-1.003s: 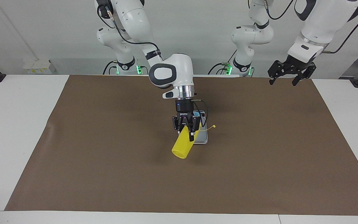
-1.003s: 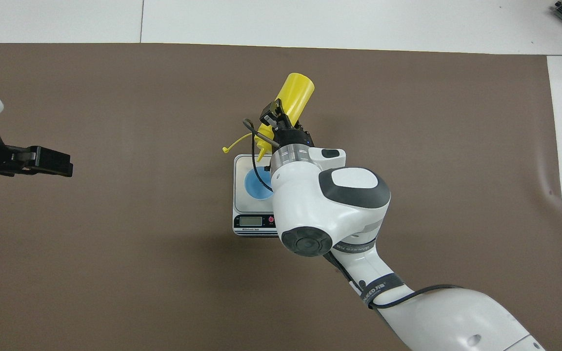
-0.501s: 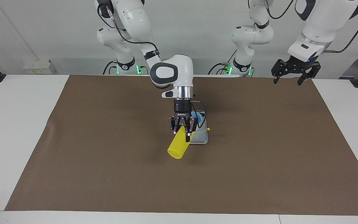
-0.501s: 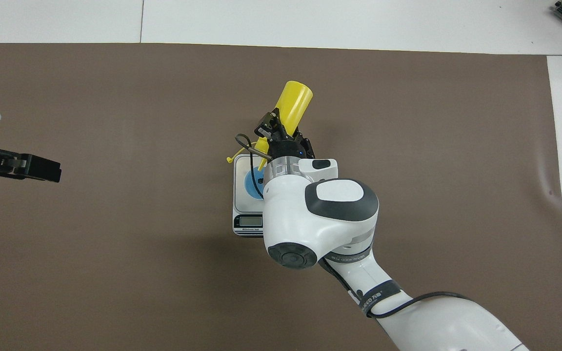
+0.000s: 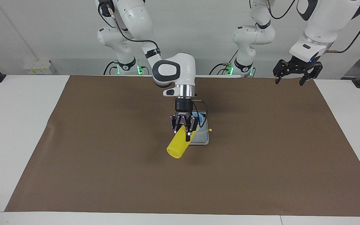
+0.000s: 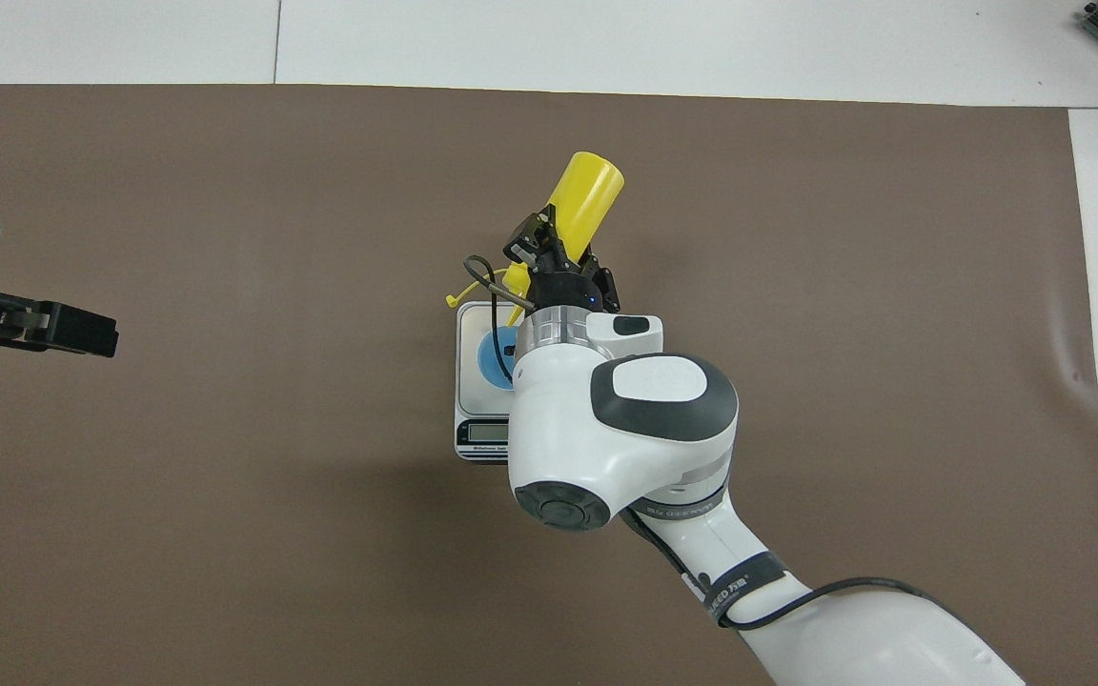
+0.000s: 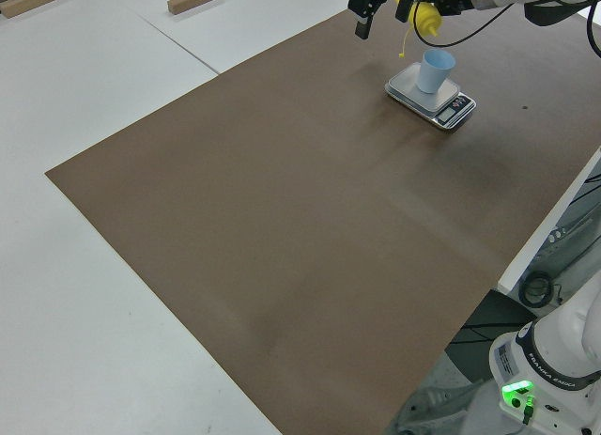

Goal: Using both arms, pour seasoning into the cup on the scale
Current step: 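Tilt the bottle nozzle down into the cup with the right gripper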

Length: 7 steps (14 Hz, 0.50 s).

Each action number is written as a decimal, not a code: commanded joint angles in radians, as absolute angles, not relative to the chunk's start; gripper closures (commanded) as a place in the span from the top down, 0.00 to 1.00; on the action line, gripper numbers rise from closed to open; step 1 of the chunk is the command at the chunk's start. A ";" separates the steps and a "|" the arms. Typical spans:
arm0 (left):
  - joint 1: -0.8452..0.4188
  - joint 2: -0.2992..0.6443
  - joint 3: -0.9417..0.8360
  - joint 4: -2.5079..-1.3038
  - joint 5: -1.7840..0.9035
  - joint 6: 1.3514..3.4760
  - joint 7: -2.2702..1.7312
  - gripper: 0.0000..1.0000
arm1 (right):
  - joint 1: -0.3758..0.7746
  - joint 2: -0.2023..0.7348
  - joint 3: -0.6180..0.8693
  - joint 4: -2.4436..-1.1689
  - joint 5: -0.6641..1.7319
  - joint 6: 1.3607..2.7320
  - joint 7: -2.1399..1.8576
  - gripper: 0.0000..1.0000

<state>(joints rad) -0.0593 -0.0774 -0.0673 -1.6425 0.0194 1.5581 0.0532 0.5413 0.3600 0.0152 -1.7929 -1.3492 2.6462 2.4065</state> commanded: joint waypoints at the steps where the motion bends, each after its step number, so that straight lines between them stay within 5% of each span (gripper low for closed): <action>1: -0.051 -0.100 -0.072 -1.660 0.037 1.548 0.072 1.00 | 0.528 0.333 0.020 -1.792 -1.387 2.651 2.439 0.00; 7: -0.043 -0.100 -0.074 -1.657 0.015 1.559 -0.041 1.00 | 0.494 0.284 0.021 -1.793 -1.275 2.677 2.439 0.00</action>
